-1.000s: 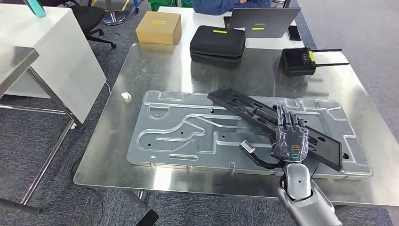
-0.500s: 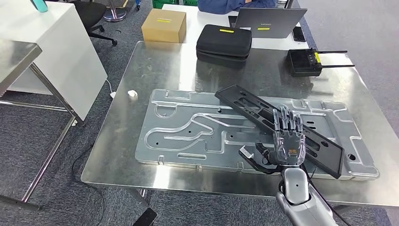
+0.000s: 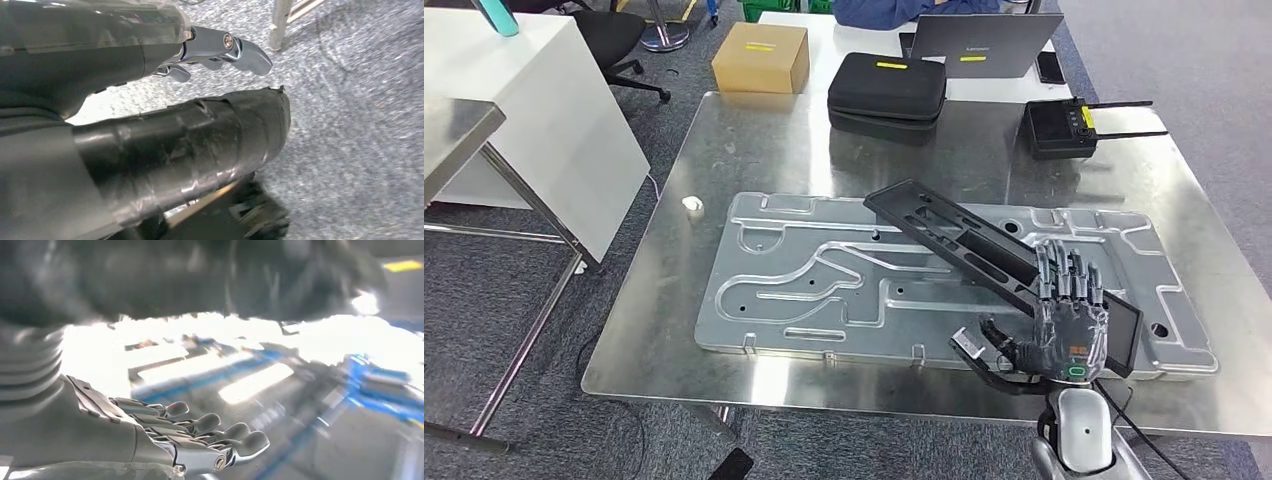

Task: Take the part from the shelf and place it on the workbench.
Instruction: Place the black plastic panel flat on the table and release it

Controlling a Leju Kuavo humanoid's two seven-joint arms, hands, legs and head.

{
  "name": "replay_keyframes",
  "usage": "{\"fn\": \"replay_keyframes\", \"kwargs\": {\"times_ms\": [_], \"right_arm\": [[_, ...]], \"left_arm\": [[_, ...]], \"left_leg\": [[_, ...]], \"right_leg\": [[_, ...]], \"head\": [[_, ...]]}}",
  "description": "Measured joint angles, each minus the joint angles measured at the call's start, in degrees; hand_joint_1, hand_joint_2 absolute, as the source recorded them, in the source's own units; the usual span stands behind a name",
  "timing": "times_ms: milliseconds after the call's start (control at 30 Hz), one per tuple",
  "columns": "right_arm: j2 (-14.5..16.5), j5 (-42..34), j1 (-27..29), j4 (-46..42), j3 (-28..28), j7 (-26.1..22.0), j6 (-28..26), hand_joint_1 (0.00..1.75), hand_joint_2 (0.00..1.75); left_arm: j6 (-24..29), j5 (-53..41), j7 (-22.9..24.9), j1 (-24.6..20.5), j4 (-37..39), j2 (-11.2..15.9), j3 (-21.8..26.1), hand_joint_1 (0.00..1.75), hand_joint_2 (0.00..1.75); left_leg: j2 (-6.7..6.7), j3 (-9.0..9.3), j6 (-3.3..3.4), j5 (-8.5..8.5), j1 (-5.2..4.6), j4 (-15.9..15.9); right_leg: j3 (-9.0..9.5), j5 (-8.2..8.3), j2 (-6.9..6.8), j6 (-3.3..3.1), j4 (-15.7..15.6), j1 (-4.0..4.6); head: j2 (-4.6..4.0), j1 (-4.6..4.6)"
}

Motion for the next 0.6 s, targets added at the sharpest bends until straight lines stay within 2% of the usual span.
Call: {"fn": "replay_keyframes", "kwargs": {"times_ms": [33,133,200,300,333,367,400,433,500,533,600], "right_arm": [[-0.6,-0.6,1.1,-2.0,-0.7,-2.4,0.0,0.00,1.75],[-1.1,-5.7,5.4,-9.9,-4.4,-13.3,0.0,0.00,1.75],[0.3,-11.6,7.2,-15.3,-8.1,-23.3,-0.1,0.00,1.75],[6.7,-20.5,10.3,-22.8,-14.7,-38.5,-0.1,0.00,1.75],[9.3,-22.9,11.5,-24.8,-16.8,-42.6,-0.1,0.00,1.75],[11.6,-25.0,12.4,-26.4,-18.4,-45.7,-0.1,0.00,1.75],[13.5,-27.1,12.8,-27.5,-19.4,-47.8,-0.1,0.00,1.75],[15.0,-29.3,13.1,-28.5,-20.1,-49.2,-0.1,0.00,1.75],[17.3,-34.1,13.3,-30.5,-20.6,-50.2,-0.1,0.00,1.75],[18.3,-36.3,13.4,-31.3,-20.6,-50.4,-0.1,0.00,1.75],[20.0,-40.0,13.5,-32.4,-20.6,-50.5,-0.1,0.00,1.75]], "left_arm": [[0.1,0.2,-0.3,0.0,0.0,0.0,0.0,0.00,0.00],[0.8,0.9,-0.6,0.2,0.0,0.1,0.0,0.00,0.00],[1.4,1.1,-0.7,0.2,0.0,0.2,0.1,0.00,0.00],[2.4,1.1,-0.6,0.2,0.0,0.2,0.2,0.00,0.00],[2.7,1.1,-0.4,0.3,0.0,0.2,0.2,0.00,0.00],[2.9,1.1,-0.3,0.5,0.0,0.3,0.2,0.00,0.00],[3.1,1.1,-0.1,0.5,0.0,0.3,0.2,0.00,0.00],[3.3,1.1,0.0,0.5,0.0,0.3,0.2,0.00,0.00],[3.5,1.1,0.0,0.4,0.0,0.3,0.2,0.00,0.00],[3.6,1.1,0.0,0.4,0.0,0.3,0.2,0.00,0.00],[3.7,1.3,-0.1,0.3,0.0,0.4,0.2,0.00,0.00]], "left_leg": [[-0.04,0.62,0.31,0.15,-0.08,-1.3],[-0.13,0.74,1.40,0.30,-0.22,-2.0],[-0.03,0.98,2.04,0.69,-0.03,-2.6],[0.10,1.04,2.41,0.88,0.05,-2.8],[0.09,1.04,2.45,0.89,0.04,-2.8],[0.09,1.05,2.45,0.90,0.02,-2.8],[0.09,1.06,2.43,0.91,0.00,-2.8],[0.11,1.09,2.38,0.94,-0.01,-2.8],[0.11,1.08,2.02,1.02,-0.12,-2.7],[0.13,1.03,1.72,1.09,-0.15,-2.7],[0.19,0.99,0.97,1.34,-0.17,-2.9]], "right_leg": [[-0.10,-0.12,0.02,0.32,0.2,0.11],[-0.12,-0.13,-0.02,1.22,0.1,0.00],[-0.94,-1.71,-0.01,1.72,2.1,-0.17],[-4.83,-6.40,0.03,2.22,11.0,-0.34],[-5.71,-6.96,0.03,2.28,13.1,-0.39],[-5.78,-6.54,0.03,2.28,13.4,-0.41],[-4.80,-5.21,0.03,2.16,11.6,-0.42],[-3.03,-3.42,0.03,1.92,8.3,-0.38],[0.28,-1.21,0.03,1.15,1.9,-0.04],[1.02,-0.87,0.04,0.82,0.2,0.16],[1.01,-0.69,0.09,0.34,-0.4,0.49]], "head": [[0.00,0.03],[0.00,0.04],[0.00,0.08],[0.00,0.11],[0.00,0.10],[0.00,0.09],[0.00,0.10],[0.00,0.10],[0.00,0.09],[0.00,0.08],[0.00,0.06]]}}
